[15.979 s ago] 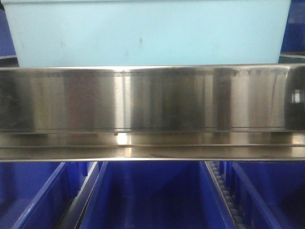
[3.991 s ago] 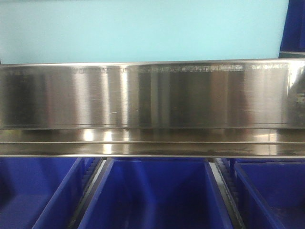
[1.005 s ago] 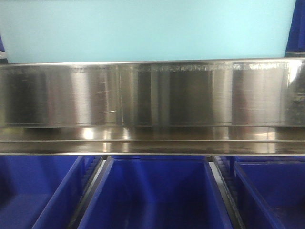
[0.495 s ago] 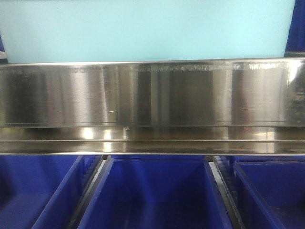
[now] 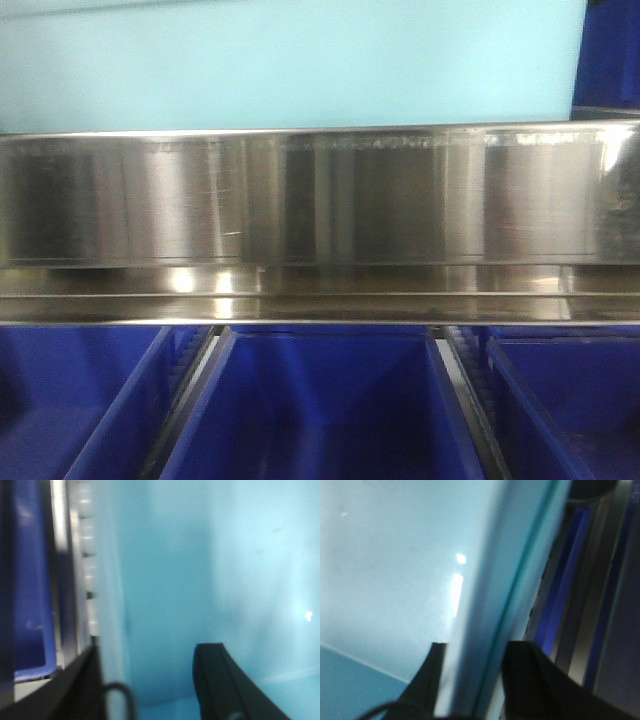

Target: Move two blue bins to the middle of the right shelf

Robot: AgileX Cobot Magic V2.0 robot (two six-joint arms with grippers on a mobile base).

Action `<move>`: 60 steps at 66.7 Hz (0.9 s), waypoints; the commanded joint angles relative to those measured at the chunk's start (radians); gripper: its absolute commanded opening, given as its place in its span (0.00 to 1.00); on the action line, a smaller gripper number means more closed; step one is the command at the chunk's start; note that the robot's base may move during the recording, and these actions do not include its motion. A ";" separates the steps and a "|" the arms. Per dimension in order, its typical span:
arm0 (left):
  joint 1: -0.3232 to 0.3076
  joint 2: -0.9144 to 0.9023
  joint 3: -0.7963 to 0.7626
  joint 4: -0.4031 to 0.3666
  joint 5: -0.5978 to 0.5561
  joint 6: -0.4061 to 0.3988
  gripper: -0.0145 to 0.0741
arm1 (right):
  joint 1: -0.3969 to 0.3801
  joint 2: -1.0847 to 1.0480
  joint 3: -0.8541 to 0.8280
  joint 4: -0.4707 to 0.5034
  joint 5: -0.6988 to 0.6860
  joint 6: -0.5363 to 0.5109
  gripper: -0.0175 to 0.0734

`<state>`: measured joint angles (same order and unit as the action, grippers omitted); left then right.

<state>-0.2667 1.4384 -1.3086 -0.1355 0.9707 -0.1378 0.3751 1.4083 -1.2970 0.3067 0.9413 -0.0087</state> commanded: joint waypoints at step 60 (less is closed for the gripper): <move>0.005 -0.107 -0.287 -0.037 0.004 0.025 0.04 | 0.007 -0.036 -0.334 0.028 -0.021 -0.020 0.02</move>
<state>-0.2601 1.3701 -1.5196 -0.1120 1.0293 -0.1594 0.3795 1.4022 -1.5339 0.2933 0.9604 0.0000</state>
